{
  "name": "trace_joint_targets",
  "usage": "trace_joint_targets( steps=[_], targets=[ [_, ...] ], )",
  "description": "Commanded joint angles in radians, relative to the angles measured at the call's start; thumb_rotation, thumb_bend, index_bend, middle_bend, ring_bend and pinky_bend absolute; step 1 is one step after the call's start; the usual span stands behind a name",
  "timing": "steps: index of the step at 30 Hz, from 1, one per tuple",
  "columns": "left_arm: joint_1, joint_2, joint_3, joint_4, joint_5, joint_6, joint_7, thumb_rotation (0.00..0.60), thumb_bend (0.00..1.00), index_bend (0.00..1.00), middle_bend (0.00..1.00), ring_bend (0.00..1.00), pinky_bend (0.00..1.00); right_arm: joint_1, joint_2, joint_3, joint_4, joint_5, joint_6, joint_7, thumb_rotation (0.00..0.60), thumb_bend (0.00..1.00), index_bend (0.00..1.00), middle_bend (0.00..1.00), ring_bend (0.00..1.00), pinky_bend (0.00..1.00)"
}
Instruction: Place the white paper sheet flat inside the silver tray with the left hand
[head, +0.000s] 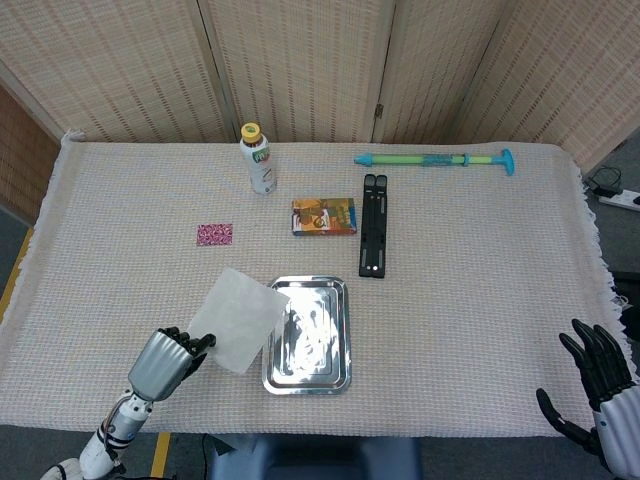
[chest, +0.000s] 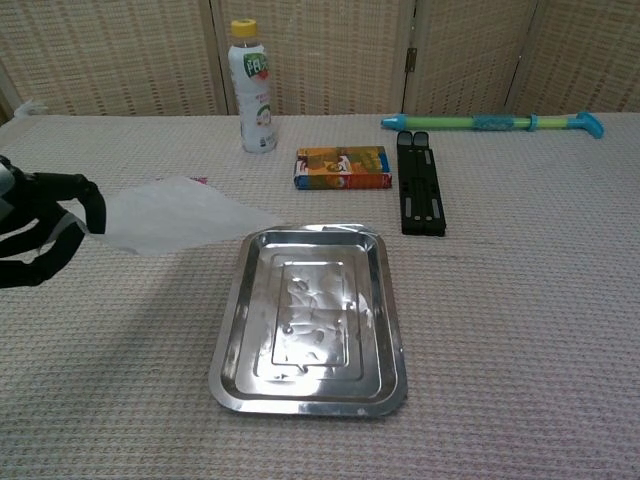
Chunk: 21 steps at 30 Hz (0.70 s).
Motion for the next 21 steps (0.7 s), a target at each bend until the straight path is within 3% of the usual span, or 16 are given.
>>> trace_joint_targets(
  steps=[1,16,21],
  targets=[
    [-0.022,-0.047,0.011,0.000,0.015,-0.061,0.031,0.600,0.65,0.56,1.00,1.00,1.00,-0.004,0.016,-0.002,-0.006,0.000,0.016,0.036,0.600,0.43,0.00,0.00,0.00,0.00],
    [-0.111,-0.192,-0.006,0.072,0.005,-0.210,0.016,0.600,0.65,0.55,1.00,1.00,1.00,-0.003,0.045,-0.001,-0.008,0.023,0.020,0.127,0.600,0.43,0.00,0.00,0.00,0.00],
    [-0.119,-0.217,-0.008,0.078,-0.013,-0.237,0.021,0.600,0.61,0.48,1.00,1.00,1.00,0.000,0.033,0.008,-0.006,0.039,0.013,0.135,0.600,0.43,0.00,0.00,0.00,0.00]
  ],
)
